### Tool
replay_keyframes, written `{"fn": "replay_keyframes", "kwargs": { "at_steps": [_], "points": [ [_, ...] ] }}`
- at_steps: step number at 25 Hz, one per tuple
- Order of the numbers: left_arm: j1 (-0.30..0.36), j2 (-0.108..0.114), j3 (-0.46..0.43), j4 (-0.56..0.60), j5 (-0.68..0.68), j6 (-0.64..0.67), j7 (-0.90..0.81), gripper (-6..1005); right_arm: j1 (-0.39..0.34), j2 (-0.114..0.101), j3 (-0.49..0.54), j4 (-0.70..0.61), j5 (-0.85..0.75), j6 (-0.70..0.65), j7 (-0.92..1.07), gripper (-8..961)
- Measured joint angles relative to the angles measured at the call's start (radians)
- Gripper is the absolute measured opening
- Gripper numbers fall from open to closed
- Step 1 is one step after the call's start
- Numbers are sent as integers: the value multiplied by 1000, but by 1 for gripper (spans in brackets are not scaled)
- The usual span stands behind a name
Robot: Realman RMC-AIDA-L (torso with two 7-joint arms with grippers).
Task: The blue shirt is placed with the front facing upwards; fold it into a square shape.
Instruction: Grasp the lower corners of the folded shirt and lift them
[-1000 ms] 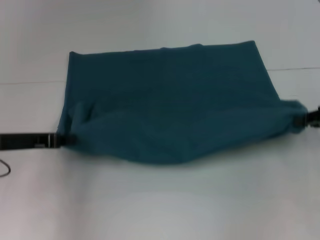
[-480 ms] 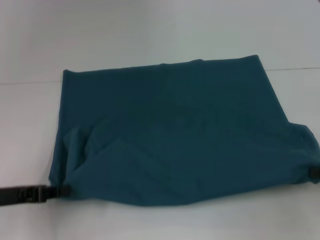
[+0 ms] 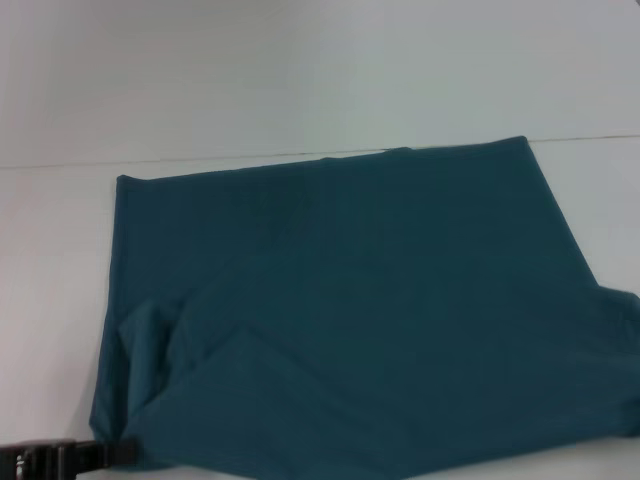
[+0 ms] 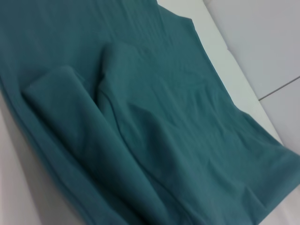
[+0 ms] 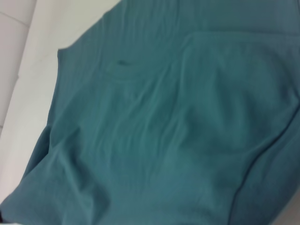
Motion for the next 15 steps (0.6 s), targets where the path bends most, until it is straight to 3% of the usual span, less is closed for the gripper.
{"fn": "replay_keyframes", "kwargs": {
  "at_steps": [15],
  "points": [
    [71, -18, -14, 69, 11, 89, -11, 19, -105, 24, 59, -1, -35, -78, -38, 59]
  ]
}}
